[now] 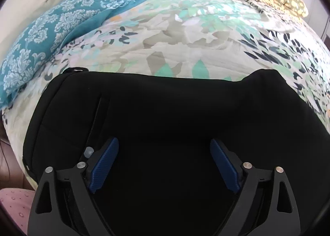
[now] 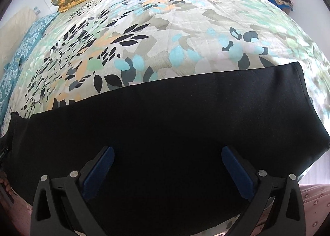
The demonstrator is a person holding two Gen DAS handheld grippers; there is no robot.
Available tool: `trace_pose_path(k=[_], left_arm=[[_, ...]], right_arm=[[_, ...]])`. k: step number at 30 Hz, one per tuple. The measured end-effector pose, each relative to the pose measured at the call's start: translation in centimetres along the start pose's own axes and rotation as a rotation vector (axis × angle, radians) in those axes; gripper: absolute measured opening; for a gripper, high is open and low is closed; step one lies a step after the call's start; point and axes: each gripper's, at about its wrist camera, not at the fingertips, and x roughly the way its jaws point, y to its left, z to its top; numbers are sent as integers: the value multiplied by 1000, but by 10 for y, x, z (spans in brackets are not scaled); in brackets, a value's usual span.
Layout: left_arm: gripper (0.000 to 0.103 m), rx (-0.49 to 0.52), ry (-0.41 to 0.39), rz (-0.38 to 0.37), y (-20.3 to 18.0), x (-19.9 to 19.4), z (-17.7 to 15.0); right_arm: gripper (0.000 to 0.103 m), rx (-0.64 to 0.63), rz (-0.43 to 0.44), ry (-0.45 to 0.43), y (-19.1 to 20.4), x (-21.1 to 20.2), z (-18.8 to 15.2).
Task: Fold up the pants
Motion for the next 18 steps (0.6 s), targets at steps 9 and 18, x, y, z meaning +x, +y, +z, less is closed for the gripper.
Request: trace_pose_path(k=[9, 18], left_arm=[[94, 20, -19, 10, -3, -3, -2], [95, -15, -86, -13, -9, -33, 8]], right_arm=[[103, -7, -27, -6, 6, 0, -1], [103, -21, -40, -9, 9, 1, -1]])
